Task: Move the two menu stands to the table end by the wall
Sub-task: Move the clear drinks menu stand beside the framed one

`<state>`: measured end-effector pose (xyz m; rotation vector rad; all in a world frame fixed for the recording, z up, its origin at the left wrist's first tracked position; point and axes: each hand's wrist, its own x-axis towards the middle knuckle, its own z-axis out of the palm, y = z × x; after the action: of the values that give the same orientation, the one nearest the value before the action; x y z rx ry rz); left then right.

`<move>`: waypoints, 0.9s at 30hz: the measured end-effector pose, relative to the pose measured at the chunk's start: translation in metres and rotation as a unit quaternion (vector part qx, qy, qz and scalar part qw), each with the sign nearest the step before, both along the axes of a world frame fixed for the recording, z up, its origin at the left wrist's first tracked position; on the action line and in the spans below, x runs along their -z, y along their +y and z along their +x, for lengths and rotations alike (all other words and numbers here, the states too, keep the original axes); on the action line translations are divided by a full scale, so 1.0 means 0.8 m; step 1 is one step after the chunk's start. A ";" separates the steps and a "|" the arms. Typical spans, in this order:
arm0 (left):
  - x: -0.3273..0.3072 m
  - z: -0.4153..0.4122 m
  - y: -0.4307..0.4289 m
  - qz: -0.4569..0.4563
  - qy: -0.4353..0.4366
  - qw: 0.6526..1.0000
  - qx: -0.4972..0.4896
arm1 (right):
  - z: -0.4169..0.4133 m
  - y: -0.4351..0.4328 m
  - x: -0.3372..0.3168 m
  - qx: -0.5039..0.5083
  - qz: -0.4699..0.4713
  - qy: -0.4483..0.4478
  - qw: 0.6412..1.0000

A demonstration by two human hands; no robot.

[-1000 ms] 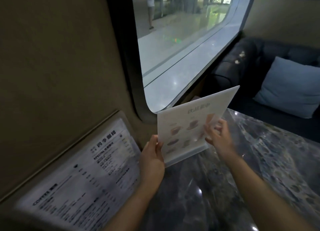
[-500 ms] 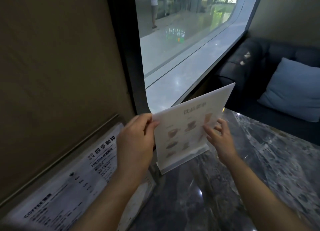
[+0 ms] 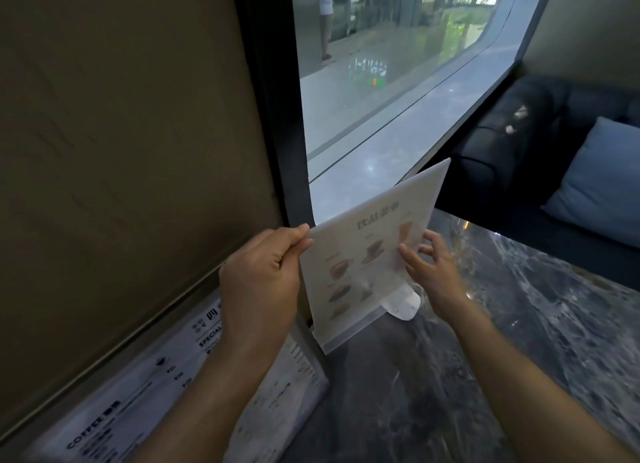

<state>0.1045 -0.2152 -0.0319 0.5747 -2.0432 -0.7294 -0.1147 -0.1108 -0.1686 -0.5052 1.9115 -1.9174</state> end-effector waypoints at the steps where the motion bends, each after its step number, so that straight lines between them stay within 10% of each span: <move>1: 0.000 0.001 -0.001 -0.003 -0.004 1.000 -0.002 | -0.001 -0.005 0.000 -0.005 0.003 0.000 1.000; 27: -0.002 0.016 -0.006 -0.067 -0.038 0.996 -0.037 | 0.000 -0.043 -0.004 -0.098 -0.010 -0.010 0.995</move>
<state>0.1175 -0.2199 -0.0300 0.6043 -2.1119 -0.5291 -0.1146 -0.1448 -0.1656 -0.6517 1.7615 -1.8107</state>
